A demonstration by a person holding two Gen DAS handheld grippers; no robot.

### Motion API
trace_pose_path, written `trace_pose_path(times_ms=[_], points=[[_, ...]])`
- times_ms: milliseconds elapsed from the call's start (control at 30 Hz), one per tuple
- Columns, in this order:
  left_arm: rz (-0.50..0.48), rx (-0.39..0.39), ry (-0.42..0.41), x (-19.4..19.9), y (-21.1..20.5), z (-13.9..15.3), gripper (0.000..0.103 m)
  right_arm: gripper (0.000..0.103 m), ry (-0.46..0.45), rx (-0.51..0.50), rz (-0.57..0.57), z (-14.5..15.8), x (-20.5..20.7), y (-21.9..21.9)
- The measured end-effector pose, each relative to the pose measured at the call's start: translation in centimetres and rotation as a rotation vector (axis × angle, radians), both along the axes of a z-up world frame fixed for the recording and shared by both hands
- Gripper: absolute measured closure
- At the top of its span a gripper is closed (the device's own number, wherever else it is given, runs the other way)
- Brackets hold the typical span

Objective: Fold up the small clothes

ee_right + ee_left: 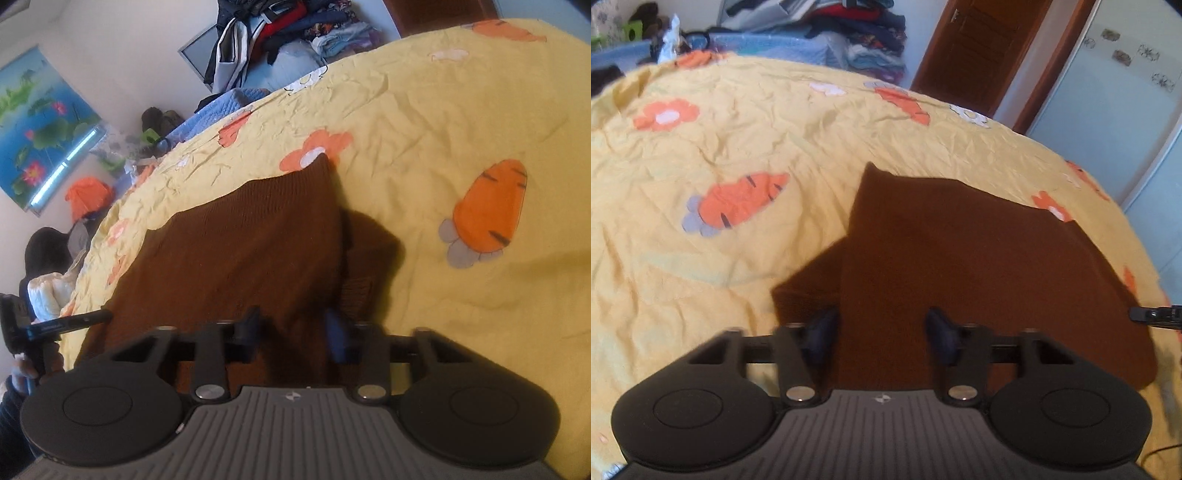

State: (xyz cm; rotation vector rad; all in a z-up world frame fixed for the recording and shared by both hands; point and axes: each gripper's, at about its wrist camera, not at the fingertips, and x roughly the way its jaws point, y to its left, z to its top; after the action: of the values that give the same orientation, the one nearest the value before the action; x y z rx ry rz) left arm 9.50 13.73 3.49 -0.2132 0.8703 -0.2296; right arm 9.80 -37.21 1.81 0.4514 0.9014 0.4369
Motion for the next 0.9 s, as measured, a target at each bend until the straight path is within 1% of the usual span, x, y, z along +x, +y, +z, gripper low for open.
trace_pose_path(times_ms=[33, 67, 133, 167, 233, 300, 333, 367, 433, 467, 500, 533, 567, 600, 633, 667, 700, 800, 833, 867, 900], points=[[0.003, -0.031, 0.025, 0.1, 0.3, 0.1, 0.097, 0.088, 0.011, 0.029, 0.007, 0.1, 0.1, -0.1], [0.012, -0.057, 0.031, 0.0, 0.6, 0.4, 0.097, 0.088, 0.004, 0.046, 0.009, 0.4, 0.0, -0.1], [0.003, -0.036, -0.002, -1.0, 0.8, 1.3, 0.097, 0.088, -0.029, 0.031, 0.021, 1.5, -0.6, 0.0], [0.001, -0.026, -0.011, -1.5, 0.9, 1.6, 0.097, 0.088, -0.039, 0.04, 0.024, 1.8, -0.9, -0.2], [-0.009, -0.033, -0.004, -2.3, 1.2, 1.6, 0.097, 0.088, -0.047, 0.061, 0.017, 2.0, -1.3, -0.9], [-0.021, -0.024, 0.012, -2.7, 1.2, 1.1, 0.097, 0.088, -0.036, 0.068, 0.011, 1.5, -1.5, -1.3], [-0.024, -0.026, 0.013, -2.8, 1.3, 0.9, 0.097, 0.085, -0.024, 0.067, 0.006, 1.1, -1.4, -1.4], [-0.012, -0.032, 0.012, -2.9, 1.4, 0.8, 0.095, 0.082, -0.006, 0.072, -0.001, 0.7, -1.3, -1.4], [-0.007, -0.074, 0.042, -2.7, 1.8, 0.5, 0.087, 0.064, 0.03, 0.106, -0.02, -0.1, -1.0, -1.6], [-0.013, -0.103, 0.056, -2.6, 2.0, 0.3, 0.077, 0.06, 0.029, 0.137, -0.019, -0.2, -1.0, -1.8], [-0.019, -0.122, 0.055, -2.6, 2.1, 0.3, 0.071, 0.055, 0.022, 0.158, -0.018, -0.2, -1.2, -1.8], [-0.027, -0.118, 0.047, -2.7, 1.9, 0.3, 0.071, 0.055, 0.018, 0.161, -0.013, -0.1, -1.4, -1.6], [-0.034, -0.094, 0.038, -2.8, 1.5, 0.3, 0.071, 0.055, 0.015, 0.144, 0.0, -0.1, -1.5, -1.2], [-0.034, -0.064, 0.027, -2.9, 1.1, 0.3, 0.087, 0.061, 0.01, 0.112, 0.014, -0.1, -1.5, -0.7], [-0.029, -0.036, 0.018, -3.0, 0.9, 0.4, 0.099, 0.089, 0.007, 0.074, 0.024, -0.1, -1.5, -0.3], [-0.024, -0.024, 0.011, -3.3, 0.8, 0.6, 0.098, 0.089, 0.019, 0.052, 0.038, -0.1, -1.5, 0.0], [-0.025, -0.016, 0.0, -3.8, 0.9, 0.9, 0.099, 0.089, 0.012, 0.055, 0.046, 0.2, -1.8, 0.0], [-0.052, 0.033, -0.027, -5.0, 1.3, 1.2, 0.098, 0.089, -0.038, 0.031, 0.072, 1.4, -3.6, -0.4], [-0.053, 0.049, -0.034, -5.2, 1.3, 1.0, 0.097, 0.089, -0.031, 0.028, 0.071, 1.1, -3.9, -0.7], [-0.057, 0.045, -0.051, -5.5, 1.6, 1.0, 0.096, 0.089, -0.013, 0.023, 0.067, 0.5, -4.0, -1.0], [-0.058, 0.026, -0.065, -5.9, 1.8, 1.1, 0.091, 0.081, 0.001, 0.026, 0.052, -0.1, -4.0, -1.2]])
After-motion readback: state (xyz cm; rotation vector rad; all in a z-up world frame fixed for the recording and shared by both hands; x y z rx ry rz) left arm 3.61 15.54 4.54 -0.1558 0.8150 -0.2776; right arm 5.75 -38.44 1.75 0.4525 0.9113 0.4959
